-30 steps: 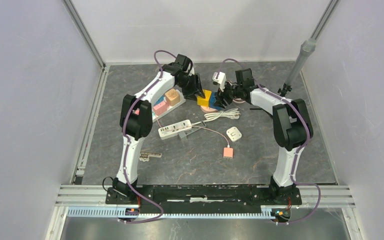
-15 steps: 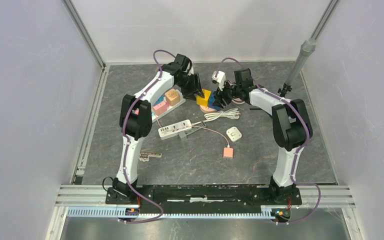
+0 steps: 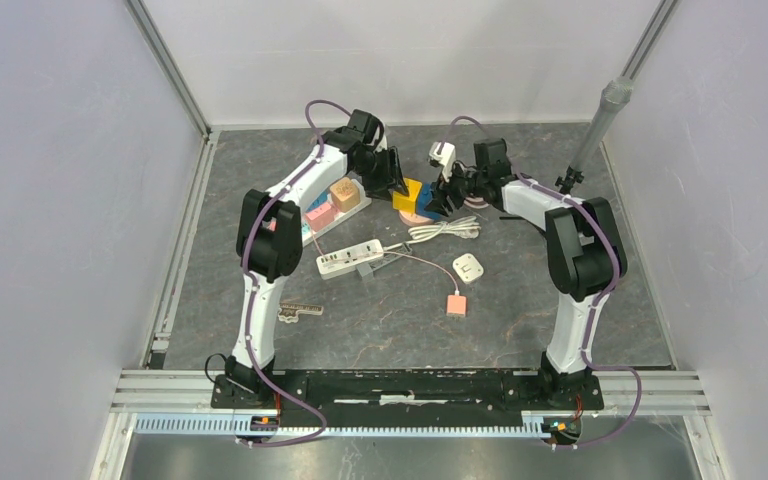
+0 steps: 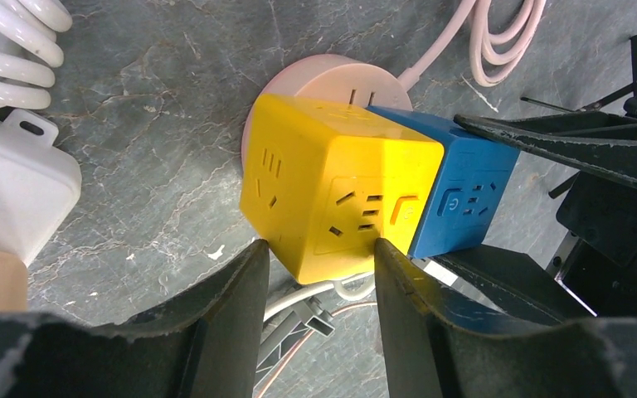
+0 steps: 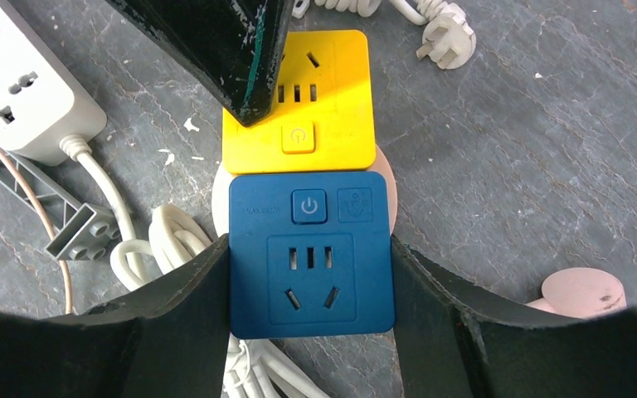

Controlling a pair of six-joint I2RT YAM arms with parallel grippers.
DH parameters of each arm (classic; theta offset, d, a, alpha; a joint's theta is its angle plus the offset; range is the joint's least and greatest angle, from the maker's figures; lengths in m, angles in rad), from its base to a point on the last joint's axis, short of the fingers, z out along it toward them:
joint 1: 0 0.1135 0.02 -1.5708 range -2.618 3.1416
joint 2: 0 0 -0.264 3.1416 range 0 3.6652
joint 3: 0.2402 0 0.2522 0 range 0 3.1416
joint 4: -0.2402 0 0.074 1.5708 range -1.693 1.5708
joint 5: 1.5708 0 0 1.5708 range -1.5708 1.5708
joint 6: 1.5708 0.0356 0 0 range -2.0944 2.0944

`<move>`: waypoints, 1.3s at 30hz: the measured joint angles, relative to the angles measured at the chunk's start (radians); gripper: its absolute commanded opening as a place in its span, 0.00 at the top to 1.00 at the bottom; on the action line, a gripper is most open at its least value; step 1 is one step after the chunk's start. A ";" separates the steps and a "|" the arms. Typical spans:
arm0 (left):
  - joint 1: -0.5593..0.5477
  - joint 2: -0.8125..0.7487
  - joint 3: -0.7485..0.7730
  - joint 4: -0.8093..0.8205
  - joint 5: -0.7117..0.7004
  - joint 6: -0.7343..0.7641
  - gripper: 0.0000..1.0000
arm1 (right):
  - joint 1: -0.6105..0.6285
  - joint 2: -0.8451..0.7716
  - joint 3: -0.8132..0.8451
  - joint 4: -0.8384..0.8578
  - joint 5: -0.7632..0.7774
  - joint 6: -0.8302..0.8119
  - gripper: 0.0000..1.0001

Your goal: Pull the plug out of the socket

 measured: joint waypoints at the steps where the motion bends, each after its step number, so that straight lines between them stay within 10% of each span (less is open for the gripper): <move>1: -0.001 -0.002 -0.004 0.004 0.000 0.000 0.45 | 0.000 -0.005 -0.011 0.013 -0.001 0.003 1.00; 39: -0.027 -0.019 -0.032 0.023 -0.009 0.000 0.46 | -0.060 -0.053 -0.169 0.241 -0.114 0.118 1.00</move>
